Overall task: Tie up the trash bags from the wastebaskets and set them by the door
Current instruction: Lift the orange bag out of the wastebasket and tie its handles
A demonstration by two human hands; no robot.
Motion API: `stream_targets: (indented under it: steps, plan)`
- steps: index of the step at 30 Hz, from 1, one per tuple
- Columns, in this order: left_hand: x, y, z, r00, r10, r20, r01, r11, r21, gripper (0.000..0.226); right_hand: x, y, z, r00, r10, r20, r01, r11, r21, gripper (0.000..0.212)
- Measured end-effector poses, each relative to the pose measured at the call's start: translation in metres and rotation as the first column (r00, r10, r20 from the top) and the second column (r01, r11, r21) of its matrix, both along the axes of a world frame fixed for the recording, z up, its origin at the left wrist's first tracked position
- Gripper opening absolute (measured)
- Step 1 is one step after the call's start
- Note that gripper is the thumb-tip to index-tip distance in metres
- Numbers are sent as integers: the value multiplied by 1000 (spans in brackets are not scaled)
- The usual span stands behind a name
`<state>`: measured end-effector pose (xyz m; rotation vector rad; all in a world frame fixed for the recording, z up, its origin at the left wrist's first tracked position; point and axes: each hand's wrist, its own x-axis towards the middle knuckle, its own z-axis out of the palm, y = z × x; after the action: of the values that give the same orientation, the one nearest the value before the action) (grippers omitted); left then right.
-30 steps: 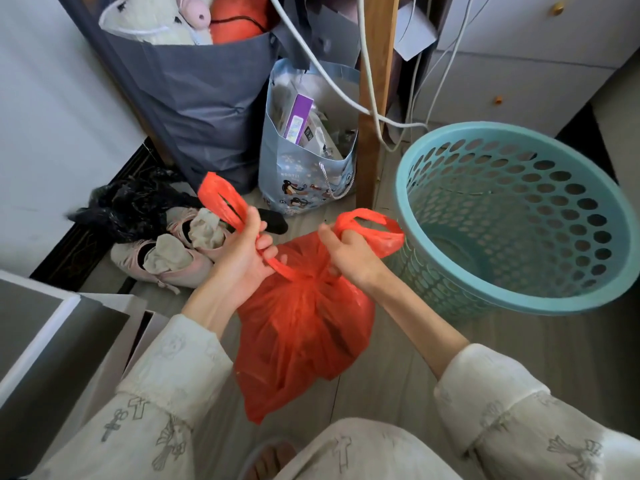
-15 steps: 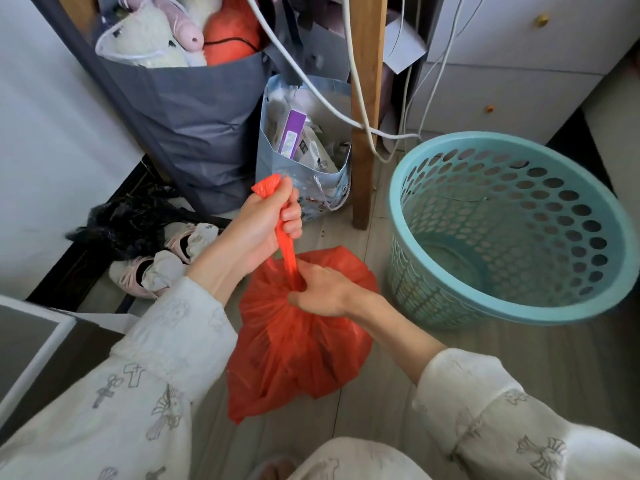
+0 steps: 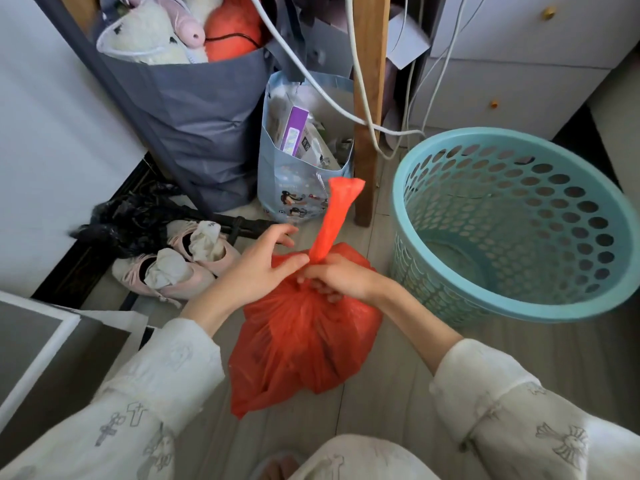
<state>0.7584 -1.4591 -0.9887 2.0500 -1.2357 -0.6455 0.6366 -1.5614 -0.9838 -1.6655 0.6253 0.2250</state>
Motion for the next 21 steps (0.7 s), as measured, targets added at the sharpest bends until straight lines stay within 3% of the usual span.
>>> stream_targets:
  steps: [2, 4, 5, 8, 10, 12, 14, 16, 19, 21]
  plan:
    - [1, 5, -2, 994, -59, 91, 49, 993, 105, 43, -3, -7, -1, 996, -80, 43, 73, 986, 147, 26]
    - [1, 8, 1, 984, -106, 143, 84, 985, 149, 20, -5, -11, -3, 990, -100, 100, 79, 977, 200, 33]
    - [0, 8, 5, 982, -107, 157, 90, 990, 111, 15, -6, -12, -5, 988, -88, 126, 63, 979, 193, 37]
    - [4, 8, 16, 989, -34, 146, 46, 996, -78, 30, -8, -16, -11, 985, -76, 156, 61, 994, 95, 43]
    - [9, 9, 27, 991, 12, 136, 12, 984, -176, 38, -14, -20, -15, 975, -149, 163, 137, 987, 84, 42]
    - [6, 10, 38, 992, -44, 120, 65, 981, -181, 38, -19, -24, -19, 951, -246, 186, 220, 964, 150, 42]
    - [2, 12, 41, 991, -134, 9, 134, 979, -156, 42, -20, -23, -22, 943, -276, 187, 236, 949, 210, 43]
    - [1, 11, 42, 960, -160, -229, 143, 986, -90, 47, -20, -22, -24, 945, -288, 157, 237, 930, 281, 40]
    - [8, 11, 37, 869, -55, -492, 130, 984, 120, 70, -28, -28, -23, 951, -290, 107, 238, 909, 341, 40]
    - [10, 11, 28, 840, -22, -542, 126, 980, 157, 63, -34, -33, -20, 960, -264, 93, 223, 922, 315, 40]
